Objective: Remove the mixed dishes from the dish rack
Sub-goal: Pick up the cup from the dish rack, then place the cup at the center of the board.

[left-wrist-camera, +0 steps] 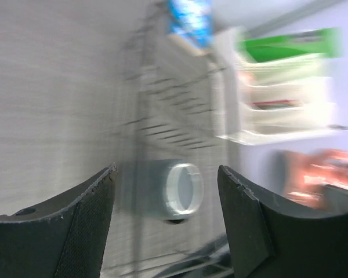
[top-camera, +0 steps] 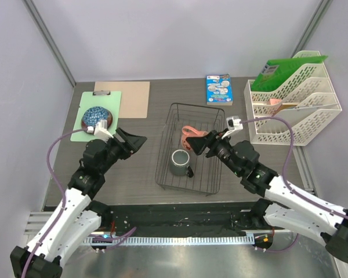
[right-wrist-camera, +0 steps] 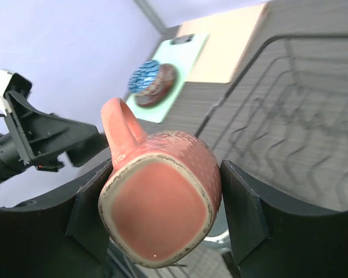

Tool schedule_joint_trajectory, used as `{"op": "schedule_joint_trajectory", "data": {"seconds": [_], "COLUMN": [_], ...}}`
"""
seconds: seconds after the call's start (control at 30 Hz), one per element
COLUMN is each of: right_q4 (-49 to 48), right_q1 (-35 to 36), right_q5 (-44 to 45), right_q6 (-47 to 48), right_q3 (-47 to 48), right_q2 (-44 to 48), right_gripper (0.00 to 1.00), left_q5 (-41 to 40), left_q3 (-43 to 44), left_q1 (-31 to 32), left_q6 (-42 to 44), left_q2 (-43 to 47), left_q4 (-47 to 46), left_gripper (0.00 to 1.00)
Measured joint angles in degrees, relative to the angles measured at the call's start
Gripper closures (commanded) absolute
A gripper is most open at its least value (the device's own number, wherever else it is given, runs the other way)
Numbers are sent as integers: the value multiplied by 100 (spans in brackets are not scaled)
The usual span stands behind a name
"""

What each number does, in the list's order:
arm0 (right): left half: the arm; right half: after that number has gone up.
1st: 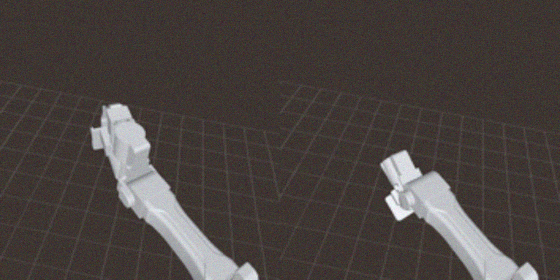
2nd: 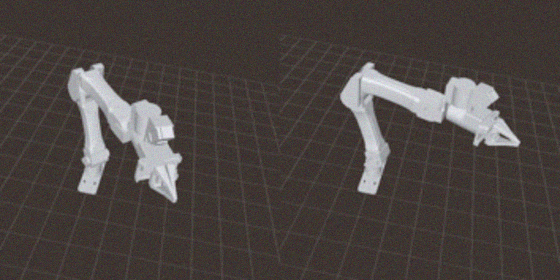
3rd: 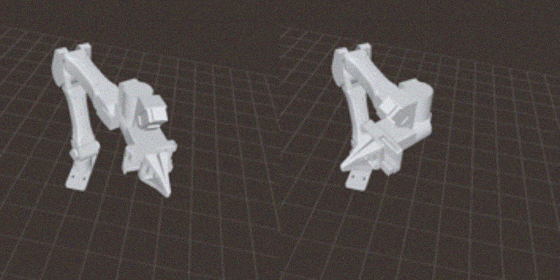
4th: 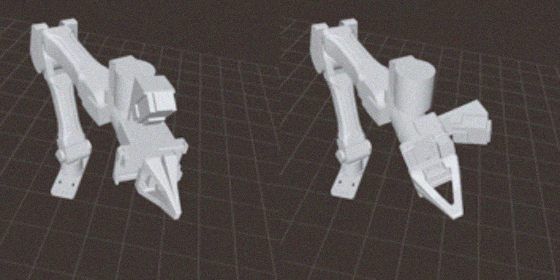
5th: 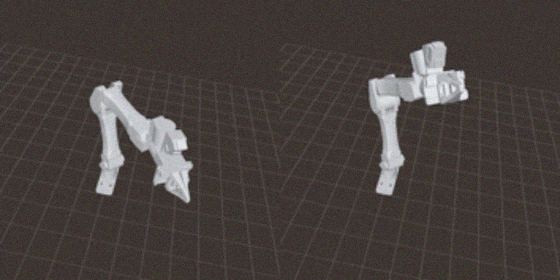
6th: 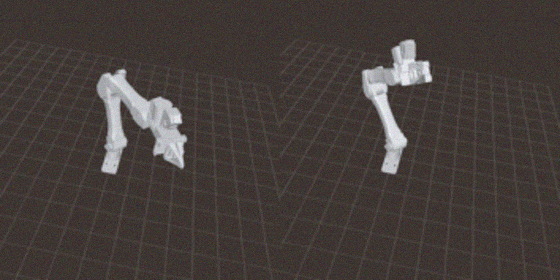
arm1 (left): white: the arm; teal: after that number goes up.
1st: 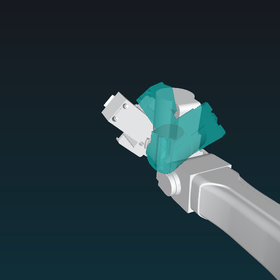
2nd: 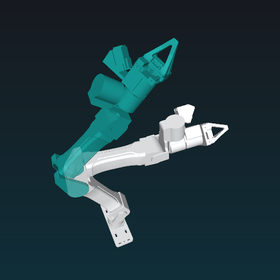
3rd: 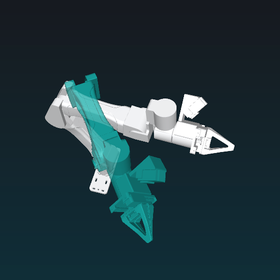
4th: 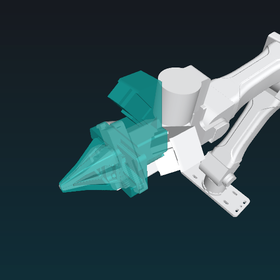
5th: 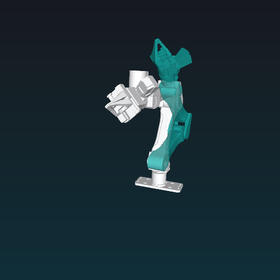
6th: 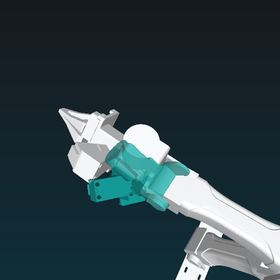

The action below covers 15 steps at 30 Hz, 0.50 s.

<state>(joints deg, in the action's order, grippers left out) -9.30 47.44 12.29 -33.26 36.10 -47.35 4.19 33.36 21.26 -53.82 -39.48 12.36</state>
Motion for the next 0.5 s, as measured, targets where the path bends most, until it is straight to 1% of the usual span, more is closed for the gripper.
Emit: {"op": "schedule_joint_trajectory", "data": {"seconds": [0.03,0.1,0.13,0.23,0.27,0.4,0.5], "right_q4": [-404,-1126,-1506,-2857,-3101,-4739,-5375], "right_q1": [-57,-168,-225,-352,-369,-402,-402], "right_q5": [-201,-573,-778,-1309,-1384,-1814,-1974], "right_q6": [-192,-549,-789,-1532,-1676,-2559,-2990], "right_q3": [-262,-629,-754,-940,-949,-916,-804], "right_q2": [-46,-269,-448,-1145,-1281,-2170,-2677], "right_gripper": [99,99,99,99,99,99,99], "left_q5": [234,684,907,1543,1633,1969,2026], "left_q3": [-164,-424,-522,-649,-651,-651,-649], "left_q1": [0,0,0,2,11,205,358], "left_q6": [-129,-409,-533,-887,-916,-957,-822], "left_q2": [92,155,138,-52,-87,-68,15], "left_q4": [-442,-1178,-1539,-2533,-2664,-3265,-3368], "left_gripper": [28,22,21,11,2,0,4]}}
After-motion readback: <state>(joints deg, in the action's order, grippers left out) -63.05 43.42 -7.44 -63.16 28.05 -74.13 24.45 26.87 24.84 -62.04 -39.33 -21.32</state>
